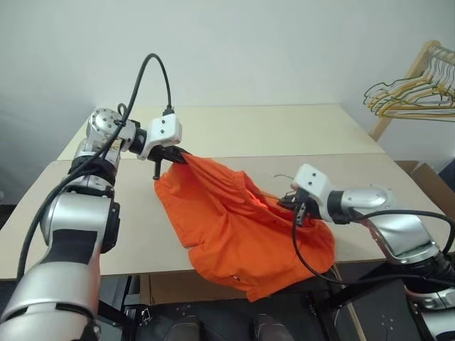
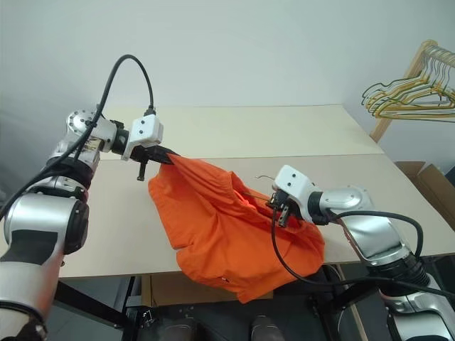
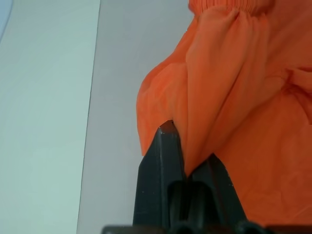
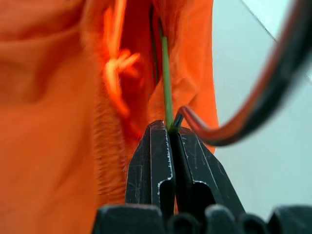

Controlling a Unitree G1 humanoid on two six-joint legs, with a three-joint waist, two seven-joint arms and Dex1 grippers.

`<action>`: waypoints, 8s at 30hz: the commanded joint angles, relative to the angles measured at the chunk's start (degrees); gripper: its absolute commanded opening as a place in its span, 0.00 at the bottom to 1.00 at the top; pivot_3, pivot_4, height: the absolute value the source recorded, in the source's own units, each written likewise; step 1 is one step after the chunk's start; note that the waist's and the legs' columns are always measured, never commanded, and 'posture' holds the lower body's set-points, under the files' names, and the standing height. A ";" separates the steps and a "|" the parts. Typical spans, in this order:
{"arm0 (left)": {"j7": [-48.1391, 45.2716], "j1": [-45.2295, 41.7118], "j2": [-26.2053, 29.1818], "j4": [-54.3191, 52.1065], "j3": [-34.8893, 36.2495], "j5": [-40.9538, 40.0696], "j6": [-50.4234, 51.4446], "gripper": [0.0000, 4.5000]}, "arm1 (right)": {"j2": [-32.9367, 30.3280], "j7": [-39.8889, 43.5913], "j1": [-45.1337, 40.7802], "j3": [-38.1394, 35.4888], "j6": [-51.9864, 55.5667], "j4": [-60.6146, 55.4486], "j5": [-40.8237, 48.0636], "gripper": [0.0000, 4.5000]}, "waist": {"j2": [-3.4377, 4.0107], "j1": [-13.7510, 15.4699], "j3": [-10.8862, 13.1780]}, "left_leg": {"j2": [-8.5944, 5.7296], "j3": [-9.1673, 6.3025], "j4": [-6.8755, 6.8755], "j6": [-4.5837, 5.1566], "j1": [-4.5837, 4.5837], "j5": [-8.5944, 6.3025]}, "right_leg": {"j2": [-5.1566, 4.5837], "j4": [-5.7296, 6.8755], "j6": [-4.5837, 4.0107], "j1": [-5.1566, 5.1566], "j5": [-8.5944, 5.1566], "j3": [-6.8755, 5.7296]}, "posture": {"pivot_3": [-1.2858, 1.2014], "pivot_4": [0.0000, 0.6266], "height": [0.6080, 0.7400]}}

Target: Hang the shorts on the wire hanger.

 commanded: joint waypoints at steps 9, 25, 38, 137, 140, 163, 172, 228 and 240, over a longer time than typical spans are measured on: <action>3.82 0.09 -1.45 -1.75 0.84 -0.84 -1.34 0.01 | -3.89 8.13 -6.20 -0.78 1.48 -3.02 3.54 0.00 | -0.01 0.25 0.00 | -0.05 0.00 0.00 0.00 -0.08 0.00 | -0.09 -0.10 -0.22 0.00 0.13 -0.03 | 0.54 0.00 1.00; 5.41 1.58 -0.29 -2.27 -0.28 0.66 -1.87 0.01 | -0.18 7.48 -9.36 -4.87 6.15 -1.05 8.30 0.00 | -0.01 0.21 0.00 | -0.03 0.00 0.01 0.00 -0.05 0.00 | -0.06 -0.02 -0.17 -0.02 0.09 -0.04 | 0.54 0.00 1.00; 4.04 2.97 4.16 -1.85 -2.67 3.28 -0.70 0.41 | -4.03 9.91 -10.62 -8.83 12.04 -1.67 16.69 0.00 | -0.01 0.19 0.00 | -0.03 0.00 -0.01 0.00 -0.06 0.00 | -0.07 -0.05 -0.28 -0.03 0.15 -0.05 | 0.53 0.00 1.00; -2.78 -4.74 -9.66 -4.85 6.59 -13.65 7.45 0.83 | -15.86 10.60 15.62 -31.39 34.83 -16.10 23.59 0.00 | 0.05 -1.97 0.00 | -0.12 0.07 0.08 0.00 -0.65 0.00 | -0.13 0.16 -0.35 -0.74 0.17 0.12 | 0.50 0.00 1.00; 4.95 -4.42 -10.30 -6.66 10.65 -16.38 8.85 0.99 | -8.36 6.65 22.98 -43.23 44.31 -20.81 25.59 0.00 | 0.04 -1.71 0.00 | -0.10 0.03 0.11 0.00 -0.49 0.00 | -0.11 0.19 -0.21 -0.58 0.11 0.09 | 0.50 0.00 1.00; 32.60 21.58 -16.26 -72.49 17.79 -48.03 60.08 0.99 | -12.02 -63.52 19.79 -70.72 48.04 10.96 55.04 0.00 | 0.63 -6.36 -0.36 | -0.22 -0.02 -0.31 0.06 1.09 -0.10 | -0.26 -0.34 -0.08 1.23 -0.50 0.19 | 0.47 0.00 1.00; 34.92 22.66 -15.15 -73.65 16.74 -49.85 59.92 0.99 | -16.27 -90.98 -10.54 -72.85 48.04 40.93 54.11 0.00 | 0.99 -8.15 -0.52 | -0.58 -0.04 -1.17 0.10 1.78 -0.12 | -0.32 -1.21 0.05 2.10 -0.60 0.67 | 0.47 0.00 1.00; 38.39 40.44 -0.12 -84.23 11.26 -35.71 50.69 1.00 | -3.05 -33.89 11.15 -21.77 -6.47 -12.43 5.03 0.99 | 0.80 -1.77 -0.32 | -1.05 -0.35 -1.30 0.57 1.39 -0.33 | -0.53 -1.91 0.93 2.01 -0.32 1.66 | 0.60 0.00 1.00; 39.12 45.10 3.70 -87.40 11.97 -35.19 50.94 1.00 | -5.00 -13.87 12.76 -24.92 -9.06 -8.88 12.03 0.99 | 0.32 5.35 -0.09 | -0.98 -0.23 -1.24 0.57 1.33 -0.34 | -0.62 -1.95 0.52 1.95 -0.54 1.41 | 0.62 0.00 1.00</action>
